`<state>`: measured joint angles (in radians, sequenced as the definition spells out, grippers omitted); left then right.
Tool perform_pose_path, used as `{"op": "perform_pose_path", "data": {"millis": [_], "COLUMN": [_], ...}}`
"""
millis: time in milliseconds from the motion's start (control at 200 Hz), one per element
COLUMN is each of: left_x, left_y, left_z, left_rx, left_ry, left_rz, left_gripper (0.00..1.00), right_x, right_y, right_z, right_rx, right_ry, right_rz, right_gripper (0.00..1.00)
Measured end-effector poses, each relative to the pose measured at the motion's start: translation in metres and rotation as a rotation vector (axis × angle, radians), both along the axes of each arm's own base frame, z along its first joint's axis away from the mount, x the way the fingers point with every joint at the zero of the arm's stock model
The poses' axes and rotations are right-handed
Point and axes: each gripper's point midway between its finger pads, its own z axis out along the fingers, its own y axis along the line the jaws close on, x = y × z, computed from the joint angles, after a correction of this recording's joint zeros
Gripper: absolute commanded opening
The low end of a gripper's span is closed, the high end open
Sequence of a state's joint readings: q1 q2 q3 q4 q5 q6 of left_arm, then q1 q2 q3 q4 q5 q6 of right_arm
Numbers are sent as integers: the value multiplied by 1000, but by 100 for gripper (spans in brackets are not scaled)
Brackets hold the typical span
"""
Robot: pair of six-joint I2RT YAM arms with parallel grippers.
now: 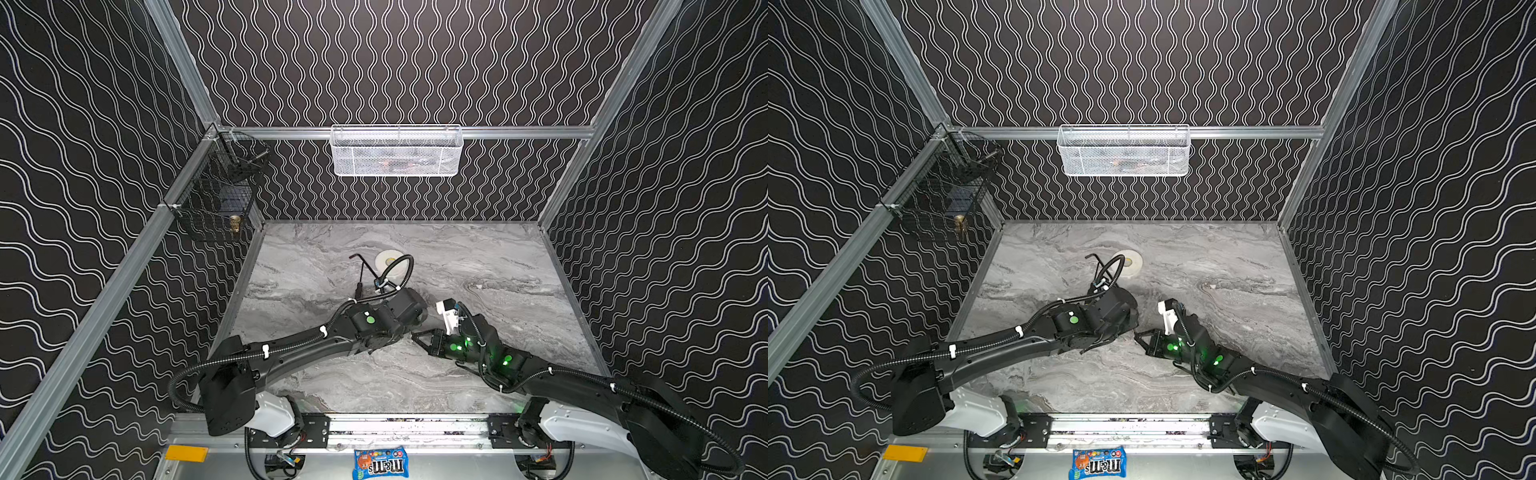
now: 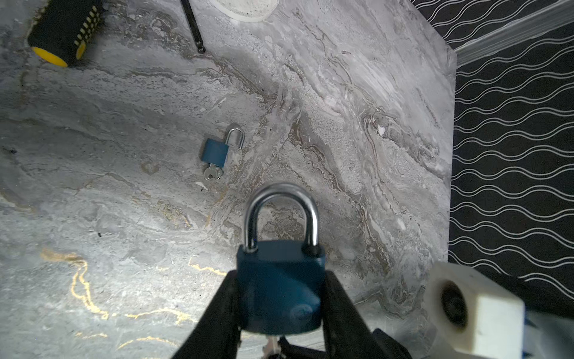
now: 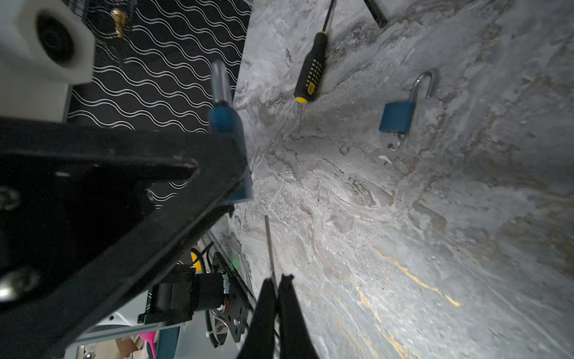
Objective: Unlock with the key
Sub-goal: 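Lift the padlock with the left gripper toward the key in the right gripper, then push the key in the right gripper into the padlock held by the left gripper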
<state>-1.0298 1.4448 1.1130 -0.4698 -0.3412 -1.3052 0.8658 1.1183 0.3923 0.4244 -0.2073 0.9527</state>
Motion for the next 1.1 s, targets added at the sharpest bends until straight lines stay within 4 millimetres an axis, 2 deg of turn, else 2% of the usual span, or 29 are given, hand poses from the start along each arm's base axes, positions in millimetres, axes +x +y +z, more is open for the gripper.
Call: {"op": "perform_pose_path", "data": {"millis": [220, 736, 1101], "left_x": [1, 5, 9], "left_y": [3, 5, 5], "left_z": [1, 3, 7], "left_rx": [-9, -12, -5], "left_ry": [-5, -28, -62], "left_rz": [25, 43, 42], "left_gripper": [2, 0, 0], "right_x": [5, 13, 22], "right_y": [4, 10, 2], "right_z": [14, 17, 27], "right_rx": [47, 63, 86], "right_ry": [-34, -19, 28], "right_rz": [-9, -27, 3], "right_gripper": [0, 0, 0]}}
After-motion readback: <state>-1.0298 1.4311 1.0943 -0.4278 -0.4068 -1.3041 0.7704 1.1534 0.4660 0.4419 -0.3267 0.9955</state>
